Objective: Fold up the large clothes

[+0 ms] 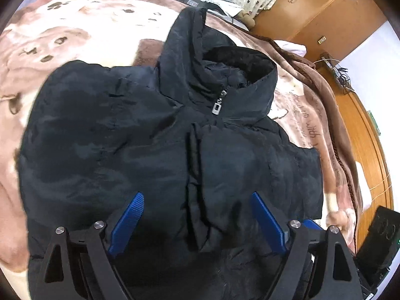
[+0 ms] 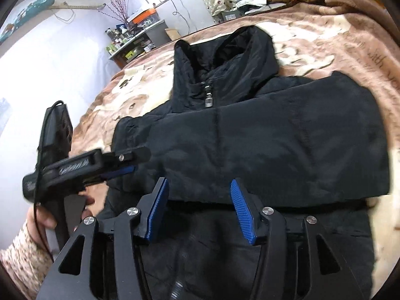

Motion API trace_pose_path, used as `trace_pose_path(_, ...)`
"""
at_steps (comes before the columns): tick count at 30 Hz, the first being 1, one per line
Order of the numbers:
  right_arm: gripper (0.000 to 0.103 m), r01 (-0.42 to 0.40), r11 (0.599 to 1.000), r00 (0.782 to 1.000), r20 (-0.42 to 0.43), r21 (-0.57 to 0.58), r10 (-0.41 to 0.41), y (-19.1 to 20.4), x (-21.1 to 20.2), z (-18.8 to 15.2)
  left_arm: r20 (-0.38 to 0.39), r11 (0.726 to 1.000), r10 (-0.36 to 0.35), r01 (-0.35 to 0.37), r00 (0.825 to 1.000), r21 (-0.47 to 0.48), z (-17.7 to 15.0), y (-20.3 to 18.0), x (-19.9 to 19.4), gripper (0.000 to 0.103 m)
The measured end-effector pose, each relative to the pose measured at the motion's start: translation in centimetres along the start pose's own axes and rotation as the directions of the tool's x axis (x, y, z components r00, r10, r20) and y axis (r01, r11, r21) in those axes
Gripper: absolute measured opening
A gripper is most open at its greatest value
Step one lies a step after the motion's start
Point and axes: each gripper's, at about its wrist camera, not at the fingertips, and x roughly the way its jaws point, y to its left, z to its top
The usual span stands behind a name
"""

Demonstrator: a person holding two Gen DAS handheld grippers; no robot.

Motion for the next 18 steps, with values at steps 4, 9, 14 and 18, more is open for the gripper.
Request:
trace_pose_path(4,0.052,0.184,0.983,0.981,0.070,-0.026,-0.182,-2.2,-2.4,-0.1,-0.014,0.997,0.081,-0.081,0.997,0.006,-0.2,-0.9,1.1,0.087)
trace_pose_path(9,0.052,0.333,0.942,0.936,0.111,0.043,-0.335,-5.2,-4.2,0.1,0.028,0.990,0.133,-0.134,0.991,0.045,-0.1,-2.2,1.1,0.021)
trace_pose_path(14,0.052,0.328,0.934,0.931,0.118,0.142,-0.345,-6.7,-5.1,-0.1,0.133,0.986,0.120,-0.134,0.984,0.099,-0.3,-3.5,-2.1,0.001)
trace_pose_path(18,0.052,0.313,0.932,0.931,0.138,0.181,-0.339,-6.9,-5.9,0.1,0.206,0.989,0.098,-0.118,0.974,0.085,0.7,-2.9,-5.5,0.001)
